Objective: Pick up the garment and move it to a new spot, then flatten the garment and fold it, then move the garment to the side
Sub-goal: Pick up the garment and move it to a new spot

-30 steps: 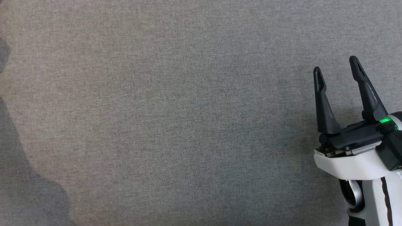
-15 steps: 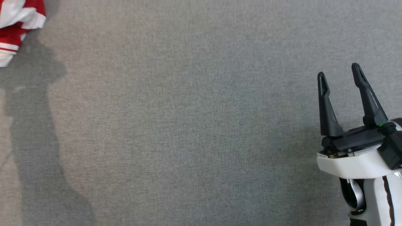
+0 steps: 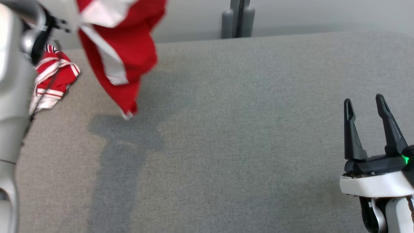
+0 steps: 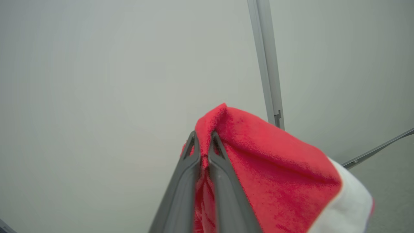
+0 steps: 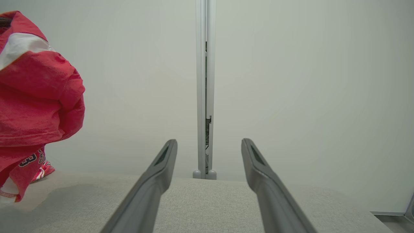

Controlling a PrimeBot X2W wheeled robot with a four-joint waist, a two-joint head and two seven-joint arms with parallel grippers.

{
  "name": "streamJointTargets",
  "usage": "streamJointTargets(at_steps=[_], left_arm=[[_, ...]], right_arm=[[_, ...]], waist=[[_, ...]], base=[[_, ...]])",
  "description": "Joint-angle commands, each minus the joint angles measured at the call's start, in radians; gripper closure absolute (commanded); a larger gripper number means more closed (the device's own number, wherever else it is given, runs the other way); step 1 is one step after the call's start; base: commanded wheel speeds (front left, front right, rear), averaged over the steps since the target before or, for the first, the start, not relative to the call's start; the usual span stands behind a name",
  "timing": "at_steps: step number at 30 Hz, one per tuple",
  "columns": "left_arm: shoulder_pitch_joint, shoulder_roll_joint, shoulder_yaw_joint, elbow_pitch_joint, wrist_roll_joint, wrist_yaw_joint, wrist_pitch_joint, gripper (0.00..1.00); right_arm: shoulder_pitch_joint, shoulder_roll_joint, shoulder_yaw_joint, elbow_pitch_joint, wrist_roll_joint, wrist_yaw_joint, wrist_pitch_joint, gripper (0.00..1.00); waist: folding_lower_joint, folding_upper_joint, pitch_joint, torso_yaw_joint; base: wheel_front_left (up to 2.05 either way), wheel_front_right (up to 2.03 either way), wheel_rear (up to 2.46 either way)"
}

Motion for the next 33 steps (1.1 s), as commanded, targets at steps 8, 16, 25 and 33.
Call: streamJointTargets(at_steps=[8,16,25,33], left_arm=[[0.186,-0.121,-0.106,-0.181,-0.125,-0.001,-0.005,1.0],[0.455,-0.258,-0.115,-0.196,-0.231,0.036,-0.103,1.0],[0.597,-0.311,-0.18,-0.091,-0.25,0.067,-0.185,1.0],[0.634,-0.321,-0.242,-0.002,-0.273,0.073,-0.228,0.15]], right_arm=[[0.075,-0.005,-0.017,0.015,0.03,0.001,-0.001,0.0],[0.114,-0.005,-0.008,0.036,0.05,0.001,-0.001,0.0],[0.113,-0.006,0.022,0.053,0.05,0.001,-0.001,0.0],[0.12,-0.006,0.037,0.079,0.048,0.001,-0.001,0.0]], waist=[[0.0,0.0,-0.118,-0.033],[0.0,0.0,-0.123,-0.075],[0.0,0.0,-0.103,-0.128],[0.0,0.0,-0.099,-0.157]], base=[[0.0,0.0,0.0],[0.0,0.0,0.0],[0.0,0.0,0.0],[0.0,0.0,0.0]])
